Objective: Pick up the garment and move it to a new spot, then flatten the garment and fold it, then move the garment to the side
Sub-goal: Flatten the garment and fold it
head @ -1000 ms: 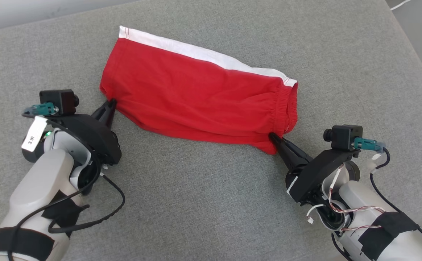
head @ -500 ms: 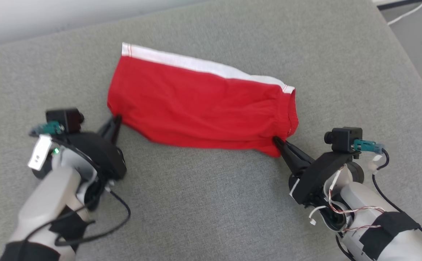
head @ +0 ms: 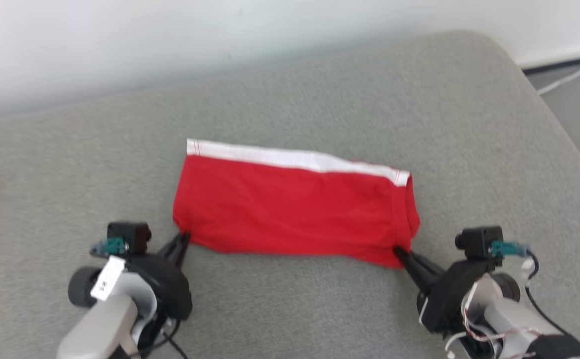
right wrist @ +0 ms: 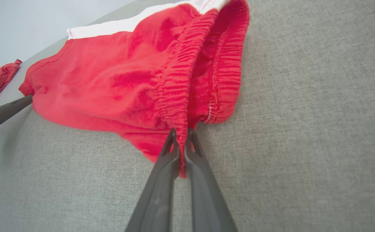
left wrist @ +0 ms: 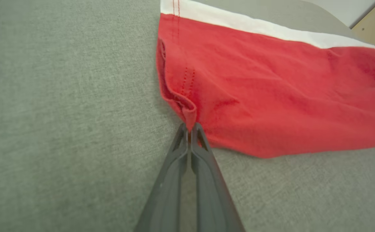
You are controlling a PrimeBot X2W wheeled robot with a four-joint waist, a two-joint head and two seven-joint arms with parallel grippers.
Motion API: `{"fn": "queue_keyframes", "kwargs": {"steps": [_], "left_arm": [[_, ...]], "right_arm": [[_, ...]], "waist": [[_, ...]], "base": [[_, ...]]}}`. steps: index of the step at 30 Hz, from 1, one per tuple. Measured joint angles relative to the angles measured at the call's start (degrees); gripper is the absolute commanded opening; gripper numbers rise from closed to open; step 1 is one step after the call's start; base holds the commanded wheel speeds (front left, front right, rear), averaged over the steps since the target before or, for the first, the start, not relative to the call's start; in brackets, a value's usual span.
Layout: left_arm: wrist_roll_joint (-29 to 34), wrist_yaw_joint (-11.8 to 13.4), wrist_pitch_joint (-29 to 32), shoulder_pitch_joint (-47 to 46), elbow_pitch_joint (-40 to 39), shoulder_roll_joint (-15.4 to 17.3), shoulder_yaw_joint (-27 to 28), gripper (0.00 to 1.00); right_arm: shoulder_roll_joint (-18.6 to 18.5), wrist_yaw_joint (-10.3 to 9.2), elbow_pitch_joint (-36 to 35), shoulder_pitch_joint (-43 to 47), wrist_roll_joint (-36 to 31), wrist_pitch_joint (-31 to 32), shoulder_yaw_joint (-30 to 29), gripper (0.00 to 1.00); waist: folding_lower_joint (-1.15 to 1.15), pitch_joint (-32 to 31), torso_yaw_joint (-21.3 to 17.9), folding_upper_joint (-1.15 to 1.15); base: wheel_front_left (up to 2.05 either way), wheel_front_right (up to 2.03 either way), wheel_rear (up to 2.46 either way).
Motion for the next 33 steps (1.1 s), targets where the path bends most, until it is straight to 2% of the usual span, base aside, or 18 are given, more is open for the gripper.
{"fn": "queue_keyframes", "kwargs": {"steps": [14,25,33], "left_arm": [[-0.1,1.1,-3.0,8.2,1.5,-1.3,-0.7,0.0],[-0.2,1.4,-3.8,11.4,1.3,-1.6,-0.7,0.0],[-0.7,1.9,-4.1,13.0,1.0,-1.7,-0.6,0.0]], "right_arm": [[-1.0,0.01,-0.7,5.3,1.7,0.5,3.0,0.0],[-3.3,0.01,-2.0,6.9,2.8,2.2,4.7,0.0],[-3.8,0.01,-3.0,7.4,3.4,4.6,6.3,0.0]], "waist": [[-0.01,-7.4,6.0,-0.01],[0.0,-9.8,10.5,-0.01],[0.0,-10.7,11.9,-0.01]], "base": [[0.0,0.0,0.0],[0.0,0.0,0.0],[0.0,0.0,0.0]]}}
